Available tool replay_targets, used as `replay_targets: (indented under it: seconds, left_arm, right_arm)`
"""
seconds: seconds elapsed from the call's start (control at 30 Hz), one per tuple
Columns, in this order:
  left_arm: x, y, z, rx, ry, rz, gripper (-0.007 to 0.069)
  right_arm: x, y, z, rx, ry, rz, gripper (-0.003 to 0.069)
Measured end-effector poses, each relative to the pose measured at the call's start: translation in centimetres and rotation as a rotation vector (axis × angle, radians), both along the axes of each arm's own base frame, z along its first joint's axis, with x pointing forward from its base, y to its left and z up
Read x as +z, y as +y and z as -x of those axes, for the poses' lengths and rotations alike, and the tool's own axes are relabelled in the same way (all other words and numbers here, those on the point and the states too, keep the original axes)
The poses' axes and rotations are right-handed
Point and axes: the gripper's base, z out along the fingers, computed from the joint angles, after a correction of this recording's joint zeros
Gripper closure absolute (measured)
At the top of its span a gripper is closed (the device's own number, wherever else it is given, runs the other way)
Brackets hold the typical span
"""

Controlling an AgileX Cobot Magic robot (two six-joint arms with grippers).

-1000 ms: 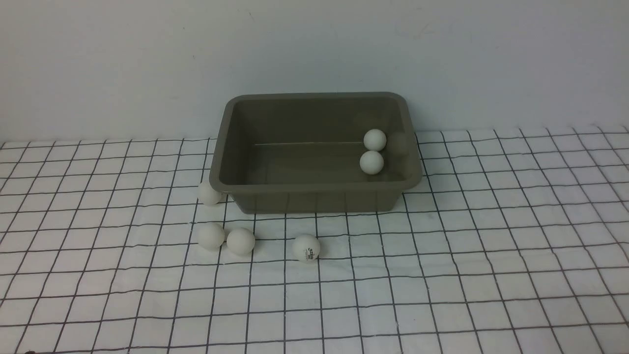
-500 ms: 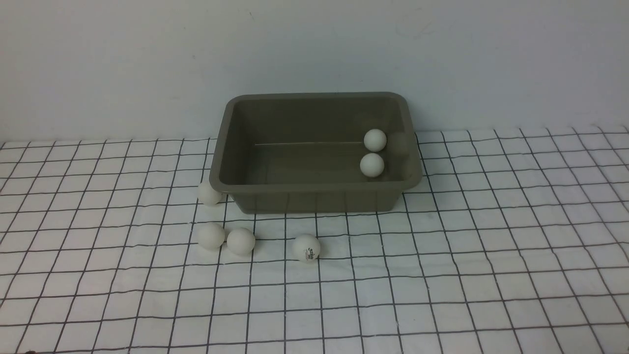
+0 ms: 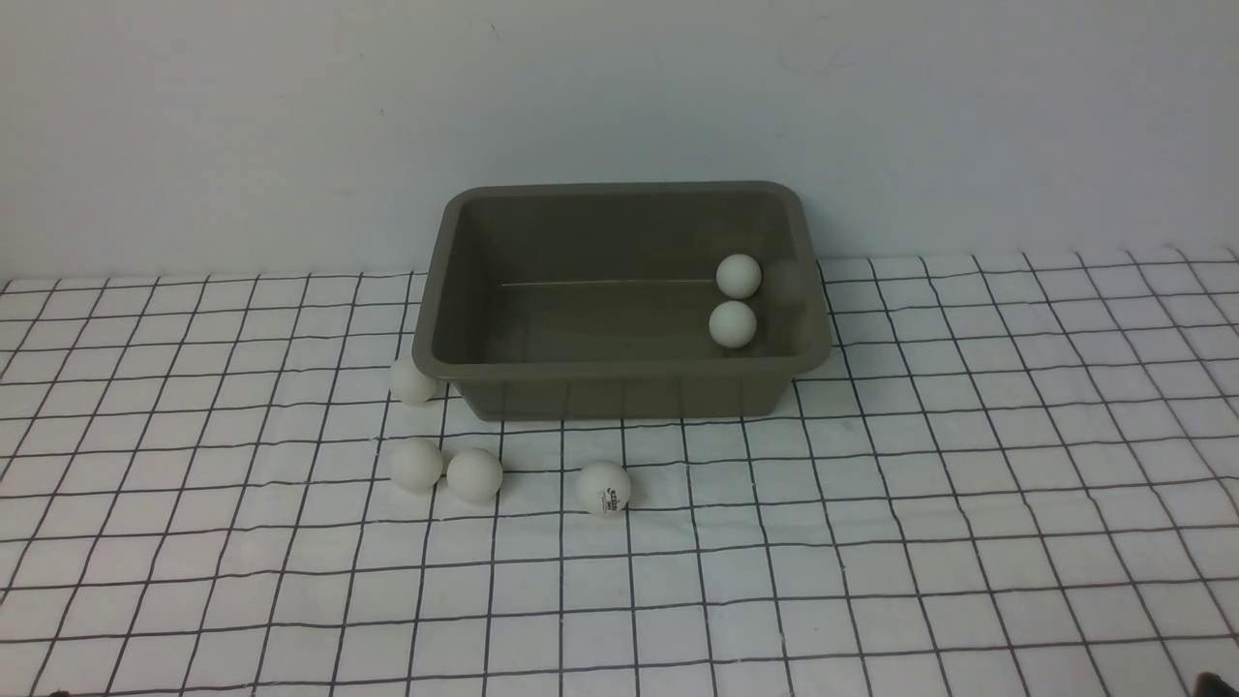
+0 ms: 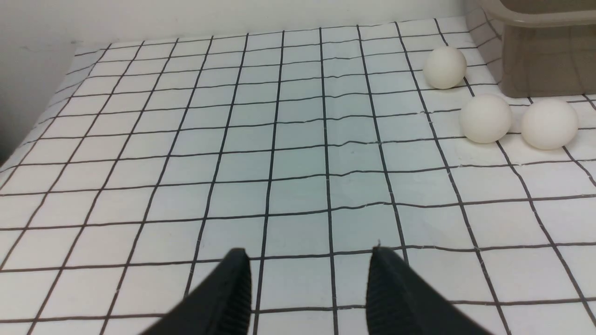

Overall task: Put the table tennis balls into the box on the white checkered tablecloth.
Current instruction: 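Reach for and grasp a ping pong ball on the table beside the basket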

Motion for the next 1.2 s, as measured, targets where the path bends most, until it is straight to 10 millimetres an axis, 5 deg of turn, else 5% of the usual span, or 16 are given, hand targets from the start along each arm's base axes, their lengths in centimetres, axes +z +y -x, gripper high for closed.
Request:
replay_targets:
  seconds: [1.2]
  left_arm:
    - [0.00, 0.00, 0.00, 0.000, 0.000, 0.000, 0.0314]
  right_arm:
    - [0.06, -0.43, -0.07, -0.056, -0.008, -0.032, 0.0143]
